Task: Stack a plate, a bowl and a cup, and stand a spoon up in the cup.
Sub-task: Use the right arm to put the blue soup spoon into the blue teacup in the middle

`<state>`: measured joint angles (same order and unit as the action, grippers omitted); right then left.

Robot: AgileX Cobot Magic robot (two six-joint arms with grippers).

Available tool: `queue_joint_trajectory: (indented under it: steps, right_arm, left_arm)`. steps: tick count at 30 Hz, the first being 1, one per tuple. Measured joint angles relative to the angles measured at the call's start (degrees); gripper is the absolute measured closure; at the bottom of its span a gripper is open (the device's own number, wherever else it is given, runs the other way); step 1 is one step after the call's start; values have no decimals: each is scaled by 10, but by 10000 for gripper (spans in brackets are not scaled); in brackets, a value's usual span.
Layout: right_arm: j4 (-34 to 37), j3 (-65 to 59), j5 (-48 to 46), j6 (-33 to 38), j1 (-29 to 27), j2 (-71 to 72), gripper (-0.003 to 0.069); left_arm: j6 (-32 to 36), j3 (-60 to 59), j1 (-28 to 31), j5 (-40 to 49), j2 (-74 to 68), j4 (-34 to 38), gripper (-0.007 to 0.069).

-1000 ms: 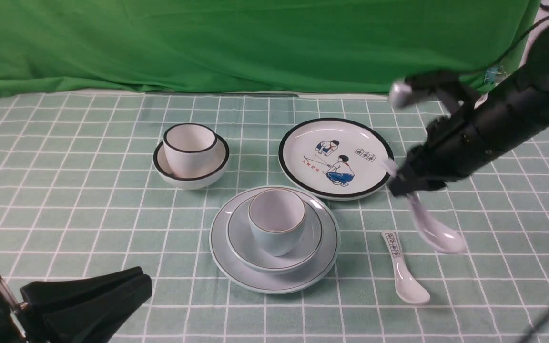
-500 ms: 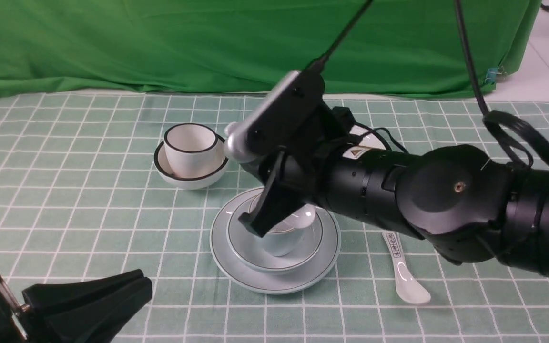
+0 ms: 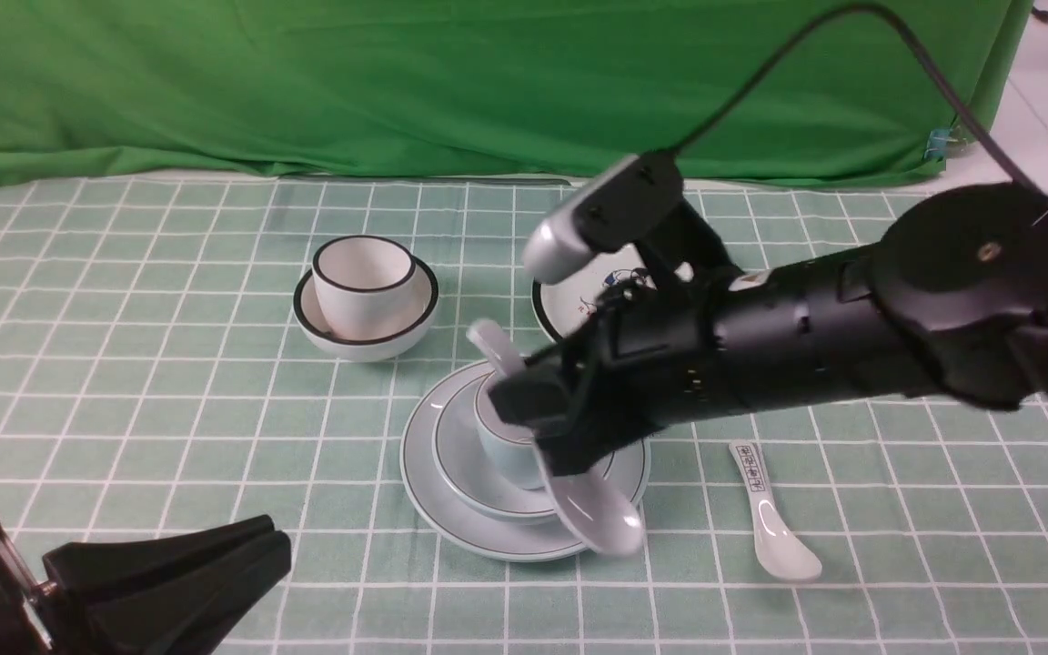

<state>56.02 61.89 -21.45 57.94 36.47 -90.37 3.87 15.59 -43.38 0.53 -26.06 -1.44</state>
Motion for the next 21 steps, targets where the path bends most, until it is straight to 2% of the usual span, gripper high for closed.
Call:
queue_joint_trajectory:
  steps: [2,4,5,7,8,10,11,15,17,18,21]
  right_arm:
    - [-70,1,-83,-97,-38,0,493]
    - [-175,1,-154,-207,-76,0,493]
    - [-185,1,-158,-215,-79,0,493]
    - [-268,1,-183,-283,-98,2,493]
    - [-333,1,-186,-326,-107,7,493]
    - [-387,-3,-167,-358,-112,17,493]
    - [-427,-17,-102,-378,-112,40,493]
    - [-440,-55,37,-386,-108,77,493]
    - [-444,-110,198,-393,-93,119,493]
    - [-444,-119,224,-394,-89,124,493]
    - [-444,-183,402,-408,-53,149,493]
  left_arm:
    - [0,0,0,0,0,0,607]
    - [0,0,0,0,0,0,607]
    - [0,0,0,0,0,0,607]
    - [0,0,0,0,0,0,607]
    - [0,0,0,0,0,0,607]
    - [0,0,0,0,0,0,607]
    - [0,0,0,0,0,0,607]
    - [0,0,0,0,0,0,607]
    - [0,0,0,1,0,0,607]
    - [0,0,0,1,0,0,607]
    - [0,0,0,1,0,-1,607]
